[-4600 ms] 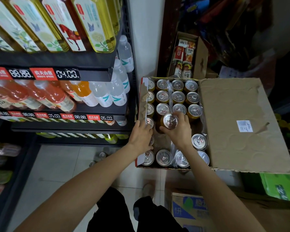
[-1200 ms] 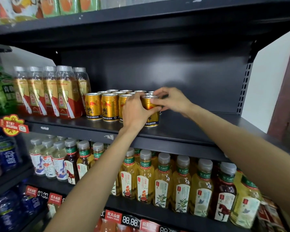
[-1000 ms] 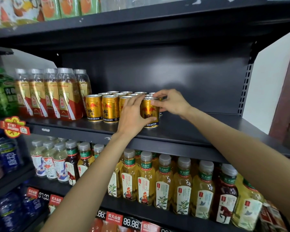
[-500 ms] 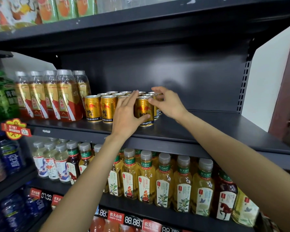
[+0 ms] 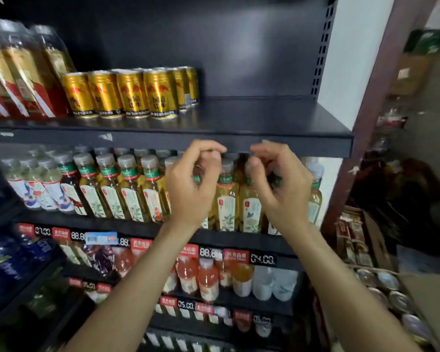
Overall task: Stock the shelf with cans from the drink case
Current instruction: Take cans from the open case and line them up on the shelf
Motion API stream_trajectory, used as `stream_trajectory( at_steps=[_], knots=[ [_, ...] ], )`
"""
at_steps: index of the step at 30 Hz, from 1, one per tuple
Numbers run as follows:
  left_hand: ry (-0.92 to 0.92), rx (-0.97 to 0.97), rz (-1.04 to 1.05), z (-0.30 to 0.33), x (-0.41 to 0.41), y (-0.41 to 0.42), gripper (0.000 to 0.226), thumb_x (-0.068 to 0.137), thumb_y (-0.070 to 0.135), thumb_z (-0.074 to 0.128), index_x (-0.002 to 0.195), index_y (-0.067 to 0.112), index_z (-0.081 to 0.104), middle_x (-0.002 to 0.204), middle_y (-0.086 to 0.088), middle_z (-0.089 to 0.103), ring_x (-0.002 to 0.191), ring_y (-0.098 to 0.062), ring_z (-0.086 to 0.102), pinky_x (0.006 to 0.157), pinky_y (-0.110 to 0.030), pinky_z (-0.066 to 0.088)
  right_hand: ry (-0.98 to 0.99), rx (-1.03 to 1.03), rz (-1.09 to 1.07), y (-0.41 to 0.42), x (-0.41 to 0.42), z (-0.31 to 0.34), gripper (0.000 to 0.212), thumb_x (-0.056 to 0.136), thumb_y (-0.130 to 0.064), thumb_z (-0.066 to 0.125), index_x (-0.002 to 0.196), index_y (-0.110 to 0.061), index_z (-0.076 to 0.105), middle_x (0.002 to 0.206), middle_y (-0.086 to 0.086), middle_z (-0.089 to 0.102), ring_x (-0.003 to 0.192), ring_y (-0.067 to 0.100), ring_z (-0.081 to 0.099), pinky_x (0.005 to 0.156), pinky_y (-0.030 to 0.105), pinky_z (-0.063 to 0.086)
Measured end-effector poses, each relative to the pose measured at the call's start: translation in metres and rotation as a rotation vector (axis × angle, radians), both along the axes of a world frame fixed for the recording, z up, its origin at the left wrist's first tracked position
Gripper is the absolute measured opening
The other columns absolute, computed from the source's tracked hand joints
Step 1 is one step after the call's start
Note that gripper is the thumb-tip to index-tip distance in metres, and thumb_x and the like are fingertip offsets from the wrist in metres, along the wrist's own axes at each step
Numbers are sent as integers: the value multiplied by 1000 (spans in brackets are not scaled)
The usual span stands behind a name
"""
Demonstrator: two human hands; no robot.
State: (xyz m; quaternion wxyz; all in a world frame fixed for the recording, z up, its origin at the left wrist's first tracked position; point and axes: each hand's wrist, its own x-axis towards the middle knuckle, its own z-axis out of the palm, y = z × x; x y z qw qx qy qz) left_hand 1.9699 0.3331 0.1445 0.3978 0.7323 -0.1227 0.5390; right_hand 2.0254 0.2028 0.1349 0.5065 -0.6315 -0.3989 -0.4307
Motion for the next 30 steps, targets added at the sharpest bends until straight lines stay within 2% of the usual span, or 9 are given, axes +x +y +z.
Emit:
stream_trajectory(
  at_steps=[4, 8, 13, 16, 18, 21, 24, 27, 30],
  knots=[
    [456, -11, -287, -59, -15, -47, 18, 91, 29, 48, 99, 24, 63, 77, 17, 65, 78, -1, 64, 69, -17, 46, 124, -354, 38, -70, -12, -71, 15, 90, -12, 55, 97, -5, 65, 90, 5, 67, 78, 17, 61, 67, 33, 50],
    [639, -64, -291, -133, -22, -92, 17, 90, 33, 51, 102, 27, 63, 87, 14, 68, 86, -4, 65, 78, -21, 50, 451, -655, 61, -143, -19, -147, 17, 90, -19, 54, 102, -12, 65, 93, 0, 67, 82, 17, 62, 66, 40, 52],
    [859, -59, -211, -220, -23, -148, 16, 88, 17, 59, 102, 24, 62, 95, 13, 66, 88, 1, 61, 81, -25, 51, 748, -789, -6, -229, -24, -223, 13, 88, -15, 58, 100, -13, 65, 91, 1, 68, 81, 22, 64, 66, 33, 47],
    [996, 6, -170, -262, -14, -180, 23, 85, 13, 63, 103, 27, 61, 96, 11, 65, 92, -5, 62, 84, -27, 50, 943, -797, -133, -276, -18, -267, 21, 85, -10, 63, 105, -15, 66, 96, 4, 71, 87, 23, 66, 71, 38, 52],
    [1070, 91, -148, -284, -5, -200, 25, 84, 17, 65, 108, 24, 61, 103, 10, 63, 100, -9, 58, 84, -22, 46, 1032, -809, -214, -301, -9, -291, 27, 83, -12, 64, 109, -17, 64, 101, 4, 70, 91, 25, 65, 73, 39, 52],
    [1138, 256, -104, -310, 14, -230, 33, 84, 26, 66, 116, 20, 58, 115, 4, 60, 110, -15, 52, 89, -28, 42, 1069, -837, -276, -322, 12, -318, 34, 82, -12, 64, 115, -15, 61, 107, 10, 67, 96, 29, 62, 76, 37, 52],
    [1147, 462, -90, -329, 37, -261, 42, 83, 31, 65, 122, 19, 55, 125, 2, 56, 120, -20, 45, 94, -32, 34, 1057, -899, -293, -327, 38, -339, 43, 81, -11, 64, 124, -10, 56, 119, 15, 60, 106, 32, 56, 81, 34, 45],
    [1236, 681, -38, -349, 53, -281, 55, 83, 41, 63, 132, 23, 45, 138, 5, 44, 131, -18, 32, 104, -35, 24, 999, -1009, -314, -321, 64, -361, 54, 78, -11, 64, 130, -6, 50, 128, 17, 54, 118, 37, 47, 100, 42, 36],
    [1309, 906, 63, -367, 61, -285, 66, 80, 46, 62, 137, 21, 38, 143, 2, 36, 133, -20, 26, 107, -38, 21, 916, -1112, -366, -312, 83, -376, 62, 77, -21, 68, 132, -8, 45, 136, 14, 49, 128, 39, 39, 105, 46, 30]
  ],
)
